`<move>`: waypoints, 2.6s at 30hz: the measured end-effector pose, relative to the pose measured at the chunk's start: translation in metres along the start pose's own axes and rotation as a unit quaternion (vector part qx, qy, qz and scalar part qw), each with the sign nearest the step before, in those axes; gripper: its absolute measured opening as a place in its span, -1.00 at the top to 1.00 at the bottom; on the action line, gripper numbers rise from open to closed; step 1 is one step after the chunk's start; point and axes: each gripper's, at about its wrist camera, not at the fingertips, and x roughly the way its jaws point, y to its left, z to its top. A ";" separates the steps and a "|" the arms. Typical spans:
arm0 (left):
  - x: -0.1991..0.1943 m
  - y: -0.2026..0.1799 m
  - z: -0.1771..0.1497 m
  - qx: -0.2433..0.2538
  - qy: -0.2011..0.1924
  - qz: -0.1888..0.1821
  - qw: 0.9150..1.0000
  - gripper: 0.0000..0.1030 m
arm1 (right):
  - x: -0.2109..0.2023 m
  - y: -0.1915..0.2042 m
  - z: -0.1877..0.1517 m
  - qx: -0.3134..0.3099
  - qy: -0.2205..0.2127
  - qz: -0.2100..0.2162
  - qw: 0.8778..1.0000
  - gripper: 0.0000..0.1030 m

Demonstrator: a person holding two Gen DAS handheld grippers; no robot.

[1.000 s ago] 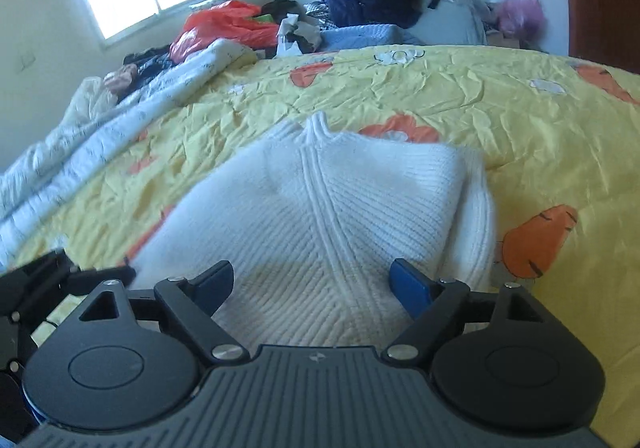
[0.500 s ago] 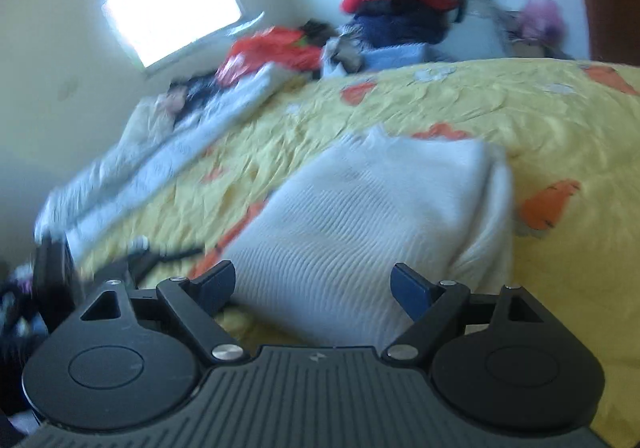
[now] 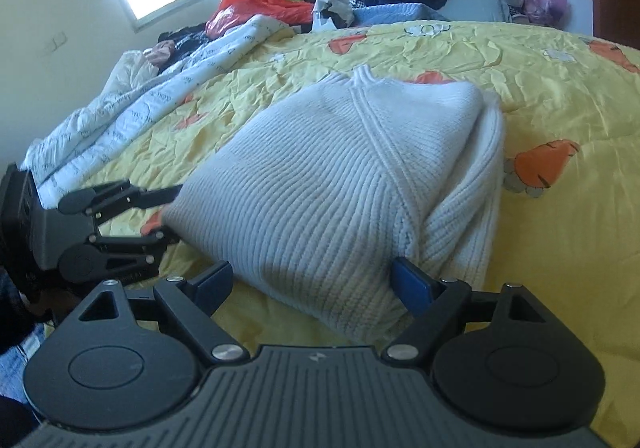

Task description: Fold small clothes

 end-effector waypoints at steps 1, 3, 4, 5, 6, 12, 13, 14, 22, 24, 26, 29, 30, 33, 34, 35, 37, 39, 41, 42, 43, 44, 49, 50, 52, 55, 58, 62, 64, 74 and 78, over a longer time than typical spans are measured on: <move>0.001 0.002 -0.002 -0.018 0.003 -0.002 1.000 0.07 | 0.001 0.000 0.001 -0.001 0.000 0.000 1.000 -0.64; 0.003 0.003 -0.004 -0.039 0.011 -0.002 0.999 0.07 | 0.002 -0.001 0.000 0.002 -0.002 0.003 1.000 -0.64; 0.001 0.000 -0.002 -0.037 0.013 0.001 0.999 0.08 | 0.002 -0.002 0.001 0.004 -0.002 0.005 1.000 -0.64; -0.002 -0.002 0.000 -0.034 0.014 0.003 0.999 0.08 | 0.001 -0.002 0.002 0.006 -0.001 0.005 1.000 -0.65; -0.007 -0.003 0.003 -0.033 0.012 -0.001 0.999 0.08 | 0.000 -0.002 0.003 0.010 -0.001 0.006 1.000 -0.68; -0.046 0.001 0.016 -0.025 -0.017 -0.107 0.994 0.03 | -0.034 -0.029 0.030 0.095 -0.073 0.032 0.992 -0.89; -0.051 0.001 0.021 -0.028 -0.027 -0.116 0.993 0.00 | -0.034 -0.039 0.036 0.113 -0.081 0.023 0.990 -0.89; -0.054 0.001 0.026 -0.032 -0.040 -0.116 0.992 -0.09 | -0.032 -0.051 0.043 0.134 -0.086 0.008 0.987 -0.87; -0.007 -0.018 0.043 -0.048 -0.029 -0.078 0.995 -0.57 | 0.029 -0.113 0.097 0.246 -0.066 0.041 0.966 -0.59; 0.001 -0.027 0.040 -0.032 -0.021 -0.067 0.997 -0.58 | 0.052 -0.121 0.106 0.255 -0.040 0.027 0.966 -0.58; 0.002 -0.032 0.037 -0.021 -0.022 -0.060 0.998 -0.62 | 0.071 -0.125 0.107 0.245 -0.016 0.010 0.969 -0.32; 0.003 -0.030 0.037 -0.030 -0.015 -0.067 0.997 -0.62 | 0.078 -0.116 0.103 0.183 -0.010 -0.038 0.982 0.44; 0.004 -0.031 0.036 -0.025 -0.016 -0.067 0.997 -0.62 | 0.076 -0.118 0.102 0.177 -0.009 -0.034 0.984 0.61; 0.011 -0.041 0.032 0.004 -0.026 -0.056 0.998 -0.63 | 0.073 -0.133 0.096 0.186 -0.014 -0.023 0.982 0.61; 0.013 -0.044 0.030 0.015 -0.030 -0.050 0.998 -0.64 | 0.072 -0.138 0.093 0.201 -0.018 -0.017 0.979 0.61; 0.014 -0.044 0.030 0.016 -0.032 -0.048 0.998 -0.65 | 0.073 -0.139 0.093 0.206 -0.020 -0.019 0.978 0.60; 0.010 -0.041 0.031 0.007 -0.034 -0.047 0.998 -0.65 | 0.071 -0.128 0.094 0.192 -0.029 -0.038 0.980 0.52; 0.000 -0.034 0.033 -0.009 -0.040 -0.048 0.998 -0.66 | 0.062 -0.110 0.092 0.168 -0.042 -0.066 0.983 0.28; -0.014 -0.028 0.031 -0.033 -0.047 -0.060 0.997 -0.67 | 0.040 -0.085 0.088 0.144 -0.064 -0.093 0.983 0.04; -0.018 -0.026 0.031 -0.042 -0.047 -0.062 0.996 -0.67 | 0.028 -0.072 0.084 0.130 -0.082 -0.092 0.984 -0.10; -0.019 -0.025 0.030 -0.045 -0.044 -0.064 0.996 -0.67 | 0.014 -0.056 0.077 0.111 -0.102 -0.080 0.985 -0.15; -0.017 -0.027 0.030 -0.043 -0.037 -0.065 0.996 -0.67 | 0.004 -0.042 0.071 0.090 -0.113 -0.070 0.987 -0.20; 0.014 -0.043 0.030 -0.017 -0.011 -0.029 0.999 -1.00 | 0.027 0.000 0.042 0.018 -0.046 -0.049 0.998 -0.29; 0.018 -0.040 0.031 -0.028 -0.009 -0.031 0.999 -1.00 | 0.035 0.002 0.035 -0.010 -0.057 -0.058 0.997 -0.29; 0.013 -0.033 0.034 -0.047 -0.004 -0.039 0.998 -1.00 | 0.033 0.000 0.036 -0.009 -0.063 -0.056 0.996 -0.29; -0.013 -0.019 0.029 -0.064 -0.024 -0.035 0.997 -0.99 | 0.012 -0.001 0.044 0.022 -0.056 -0.057 0.997 -0.33; -0.039 0.005 0.013 -0.058 -0.038 0.010 0.998 -1.00 | -0.018 0.004 0.027 0.013 -0.066 -0.086 0.994 -0.42; -0.060 0.060 -0.003 -0.049 -0.024 0.107 0.993 -1.00 | -0.054 -0.005 -0.018 0.016 -0.063 -0.140 0.988 -0.58; -0.073 0.092 0.000 -0.008 -0.033 0.160 0.987 -1.00 | -0.071 -0.013 -0.038 0.019 -0.050 -0.185 0.981 -0.58; -0.107 0.146 0.036 -0.138 -0.087 0.164 0.973 -1.00 | -0.137 -0.021 -0.068 -0.048 -0.071 -0.370 0.925 -0.73; -0.065 0.069 0.009 -0.200 -0.061 0.060 0.976 -1.00 | -0.096 -0.011 -0.067 0.011 -0.085 -0.251 0.964 -0.77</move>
